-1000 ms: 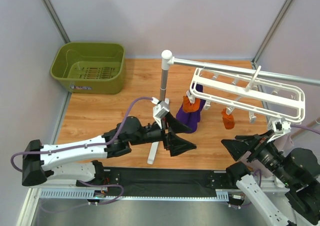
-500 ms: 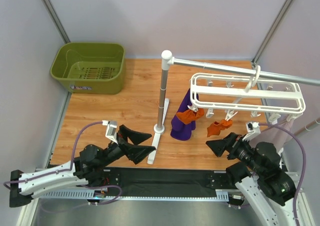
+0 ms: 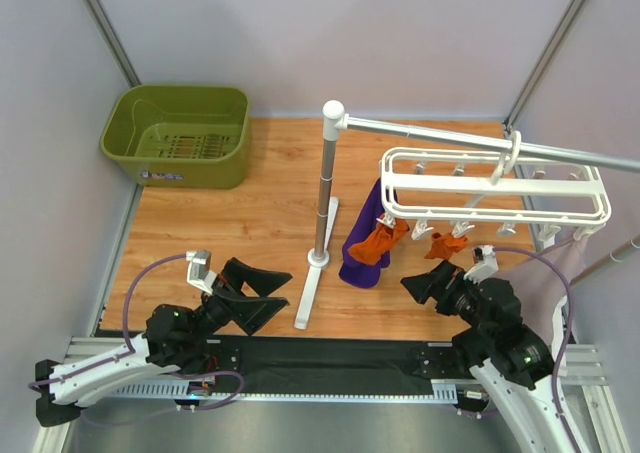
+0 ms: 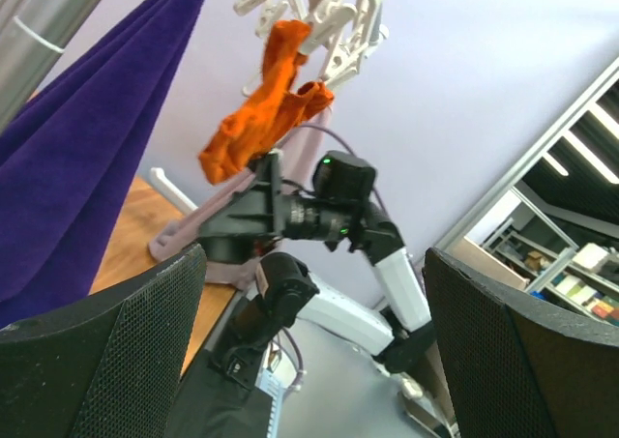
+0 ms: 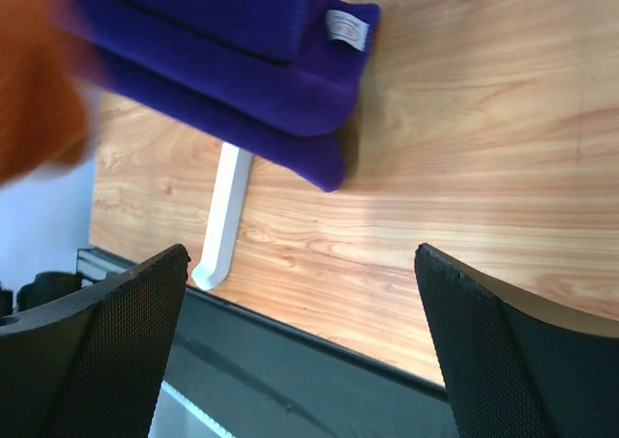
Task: Clip the socks to the hanger
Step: Reset both arms
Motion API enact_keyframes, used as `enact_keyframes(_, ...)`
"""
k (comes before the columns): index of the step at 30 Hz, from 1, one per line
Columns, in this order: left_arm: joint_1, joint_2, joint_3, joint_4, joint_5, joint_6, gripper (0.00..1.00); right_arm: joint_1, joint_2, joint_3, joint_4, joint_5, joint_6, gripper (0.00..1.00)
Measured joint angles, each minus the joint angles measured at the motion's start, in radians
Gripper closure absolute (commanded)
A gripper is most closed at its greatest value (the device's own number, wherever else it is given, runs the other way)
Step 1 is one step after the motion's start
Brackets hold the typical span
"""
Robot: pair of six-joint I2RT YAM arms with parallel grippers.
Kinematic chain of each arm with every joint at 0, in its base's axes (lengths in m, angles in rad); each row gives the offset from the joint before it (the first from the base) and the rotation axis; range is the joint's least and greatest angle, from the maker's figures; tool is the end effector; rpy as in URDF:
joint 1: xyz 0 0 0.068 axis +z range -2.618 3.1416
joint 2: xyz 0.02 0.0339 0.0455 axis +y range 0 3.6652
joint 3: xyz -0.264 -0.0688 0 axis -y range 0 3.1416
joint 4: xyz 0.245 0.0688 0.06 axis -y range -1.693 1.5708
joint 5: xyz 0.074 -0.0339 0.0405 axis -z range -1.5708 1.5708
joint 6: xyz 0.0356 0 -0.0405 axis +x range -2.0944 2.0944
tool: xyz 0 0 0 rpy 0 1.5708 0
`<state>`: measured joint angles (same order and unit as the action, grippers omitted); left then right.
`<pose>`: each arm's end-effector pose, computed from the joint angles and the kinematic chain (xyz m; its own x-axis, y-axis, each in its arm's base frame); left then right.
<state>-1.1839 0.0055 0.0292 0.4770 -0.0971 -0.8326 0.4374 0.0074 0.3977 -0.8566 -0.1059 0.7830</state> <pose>0.0392 -0.0872 0.2333 -0.5362 -0.6352 -0.5559 0.7327 -0.0231 -0.6802 0.0505 0.0278 0.2150 -0.6461 0.4722 -0.5996 -0.0719 0.7445 0.6638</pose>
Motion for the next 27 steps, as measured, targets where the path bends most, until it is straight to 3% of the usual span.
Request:
enact_keyframes(9,0.000,0.000,0.000,0.045,0.044,-0.026,0.00,0.000,-0.002,-0.236,0.114,0.030,0.070,0.00)
enact_keyframes(27,0.000,0.026,0.000,0.050,0.059,-0.045,0.00,0.000,-0.001,-0.254,0.269,0.026,0.152,0.00)
